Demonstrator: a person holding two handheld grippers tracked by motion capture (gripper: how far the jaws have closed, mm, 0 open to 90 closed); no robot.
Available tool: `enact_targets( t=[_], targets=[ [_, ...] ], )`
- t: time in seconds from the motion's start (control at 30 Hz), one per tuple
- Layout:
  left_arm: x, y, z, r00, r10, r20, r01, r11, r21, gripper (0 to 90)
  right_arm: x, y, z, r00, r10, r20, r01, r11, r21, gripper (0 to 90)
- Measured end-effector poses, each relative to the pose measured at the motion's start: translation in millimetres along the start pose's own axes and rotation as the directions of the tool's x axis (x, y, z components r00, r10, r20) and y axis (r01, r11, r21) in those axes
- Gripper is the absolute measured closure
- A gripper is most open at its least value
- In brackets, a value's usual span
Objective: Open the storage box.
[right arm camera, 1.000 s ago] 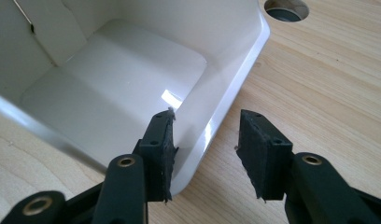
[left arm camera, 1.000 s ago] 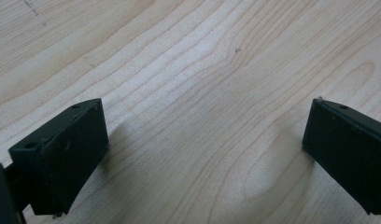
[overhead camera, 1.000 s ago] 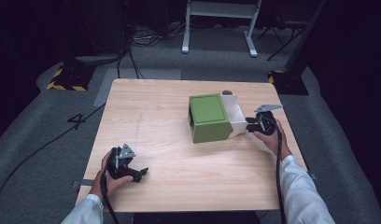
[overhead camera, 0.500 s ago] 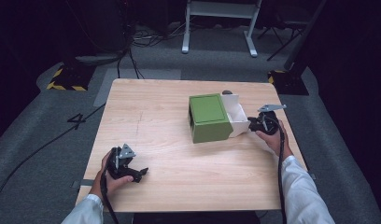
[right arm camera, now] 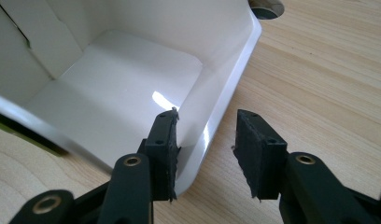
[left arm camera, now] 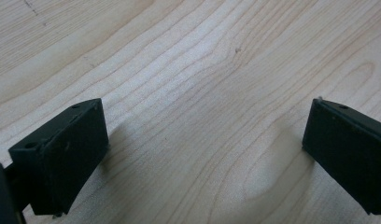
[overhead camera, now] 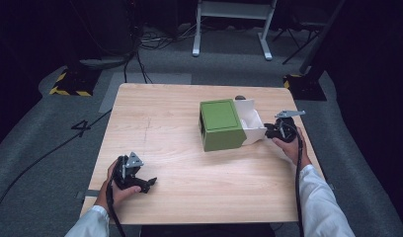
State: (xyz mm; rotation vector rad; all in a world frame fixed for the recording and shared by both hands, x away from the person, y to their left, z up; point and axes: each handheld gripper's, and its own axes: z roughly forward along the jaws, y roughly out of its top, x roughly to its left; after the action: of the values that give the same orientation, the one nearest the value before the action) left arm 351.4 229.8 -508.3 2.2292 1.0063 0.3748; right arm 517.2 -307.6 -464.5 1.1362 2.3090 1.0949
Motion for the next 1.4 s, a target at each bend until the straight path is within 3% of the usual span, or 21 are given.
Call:
enact_targets(
  t=[0.47,0.8,1.0,1.3,1.4],
  targets=[
    [0.0,0.0,0.0,1.0000,0.000,0.000,0.000,1.0000,0.000,0.5,-3.6,1.5,-6.3,0.9997,-0.010,0.023,0.010,0.9999,-0.004,54.8],
    [0.0,0.0,0.0,1.0000,0.000,0.000,0.000,1.0000,0.000,0.5,-7.9,4.8,-26.3,0.9981,-0.008,0.062,0.010,0.9996,-0.028,42.5],
    [0.0,0.0,0.0,1.0000,0.000,0.000,0.000,1.0000,0.000,0.6,-0.4,7.4,-39.7,0.9929,-0.078,0.090,0.079,0.9969,-0.003,35.7],
    [0.0,0.0,0.0,1.0000,0.000,0.000,0.000,1.0000,0.000,0.5,10.6,10.7,-58.0,0.9830,-0.148,0.109,0.146,0.9890,0.023,27.9],
    [0.0,0.0,0.0,1.0000,0.000,0.000,0.000,1.0000,0.000,0.5,11.9,10.6,-61.9,0.9819,-0.150,0.116,0.147,0.9886,0.030,25.9]
  ],
)
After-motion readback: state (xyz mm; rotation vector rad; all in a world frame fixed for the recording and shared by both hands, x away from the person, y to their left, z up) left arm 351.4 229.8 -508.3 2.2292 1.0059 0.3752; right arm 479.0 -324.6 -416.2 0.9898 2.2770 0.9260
